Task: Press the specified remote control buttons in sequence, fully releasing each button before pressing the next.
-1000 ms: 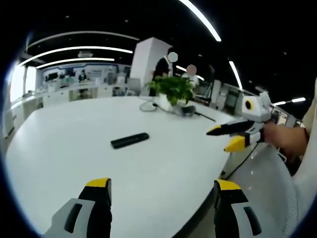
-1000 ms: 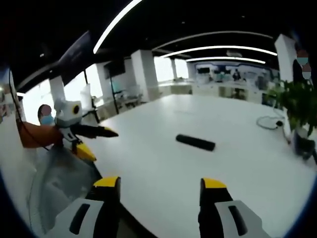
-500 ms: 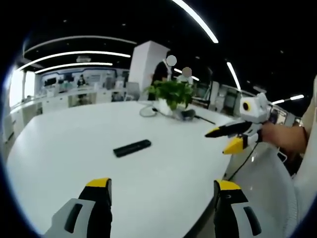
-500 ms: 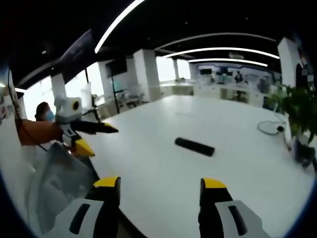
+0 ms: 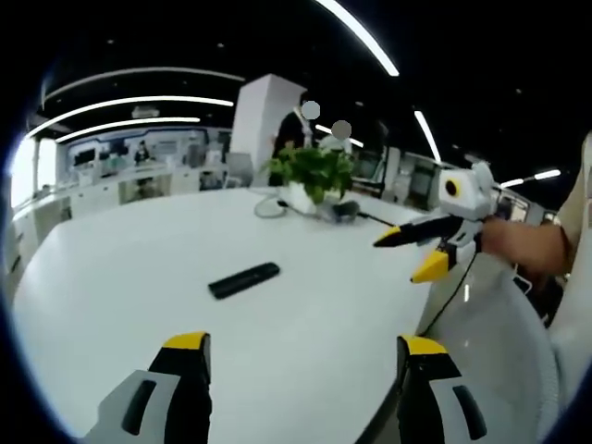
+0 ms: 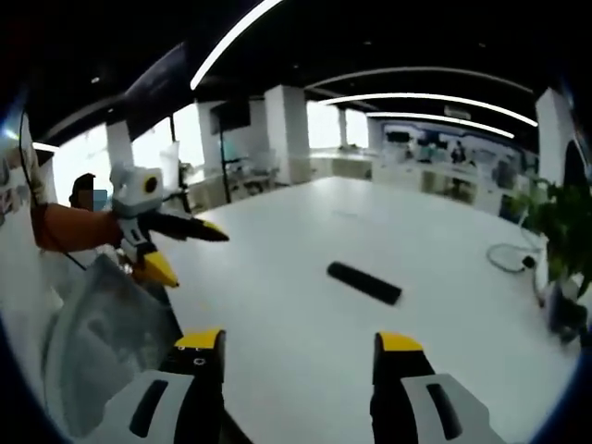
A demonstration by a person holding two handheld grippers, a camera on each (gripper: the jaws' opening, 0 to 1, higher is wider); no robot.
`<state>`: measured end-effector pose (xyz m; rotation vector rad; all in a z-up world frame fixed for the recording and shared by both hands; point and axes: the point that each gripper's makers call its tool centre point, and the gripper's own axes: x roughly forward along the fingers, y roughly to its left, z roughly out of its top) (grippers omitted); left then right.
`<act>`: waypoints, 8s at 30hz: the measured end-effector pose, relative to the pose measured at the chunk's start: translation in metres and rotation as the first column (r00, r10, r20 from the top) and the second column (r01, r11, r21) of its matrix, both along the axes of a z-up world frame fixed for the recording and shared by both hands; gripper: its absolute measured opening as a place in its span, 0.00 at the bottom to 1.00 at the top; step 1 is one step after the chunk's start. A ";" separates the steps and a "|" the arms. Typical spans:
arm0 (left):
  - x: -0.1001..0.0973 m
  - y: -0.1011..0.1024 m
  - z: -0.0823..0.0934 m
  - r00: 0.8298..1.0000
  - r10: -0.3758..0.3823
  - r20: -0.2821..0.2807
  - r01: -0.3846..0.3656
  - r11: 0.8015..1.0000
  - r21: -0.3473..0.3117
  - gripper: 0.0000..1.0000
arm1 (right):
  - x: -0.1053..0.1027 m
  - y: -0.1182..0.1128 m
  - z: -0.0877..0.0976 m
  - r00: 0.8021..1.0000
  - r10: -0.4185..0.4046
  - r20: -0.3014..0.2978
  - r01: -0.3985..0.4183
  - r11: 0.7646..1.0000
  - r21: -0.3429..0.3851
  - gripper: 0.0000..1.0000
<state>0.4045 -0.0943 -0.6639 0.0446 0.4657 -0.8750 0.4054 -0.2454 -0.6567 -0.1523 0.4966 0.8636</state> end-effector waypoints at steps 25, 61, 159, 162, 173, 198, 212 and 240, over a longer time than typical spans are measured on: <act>0.027 -0.006 0.001 0.998 -0.064 0.023 0.064 0.998 0.023 0.84 | 0.026 -0.007 -0.002 0.999 0.041 0.016 -0.040 0.997 -0.070 0.62; 0.055 -0.010 -0.008 0.996 -0.086 0.014 0.085 0.995 0.049 0.84 | 0.066 -0.005 -0.003 0.994 0.103 0.036 -0.098 0.987 -0.130 0.61; 0.151 -0.019 -0.052 0.968 -0.252 -0.017 0.248 0.937 0.244 0.84 | 0.158 -0.010 -0.059 0.965 0.255 -0.066 -0.262 0.903 -0.340 0.62; 0.155 -0.018 -0.056 0.967 -0.254 -0.022 0.251 0.934 0.253 0.84 | 0.163 -0.009 -0.062 0.960 0.270 -0.074 -0.278 0.893 -0.354 0.62; 0.165 -0.025 -0.066 0.954 -0.300 -0.029 0.295 0.912 0.286 0.84 | 0.174 -0.006 -0.082 0.941 0.320 -0.107 -0.336 0.855 -0.395 0.58; 0.185 -0.033 -0.097 0.929 -0.362 -0.082 0.367 0.862 0.349 0.82 | 0.204 0.002 -0.113 0.908 0.383 -0.171 -0.419 0.808 -0.414 0.45; 0.194 -0.034 -0.102 0.918 -0.382 -0.102 0.392 0.845 0.363 0.79 | 0.211 0.014 -0.124 0.886 0.408 -0.219 -0.464 0.778 -0.425 0.42; 0.197 -0.034 -0.116 0.892 -0.432 -0.132 0.447 0.803 0.395 0.54 | 0.210 0.020 -0.135 0.864 0.424 -0.271 -0.503 0.748 -0.433 0.34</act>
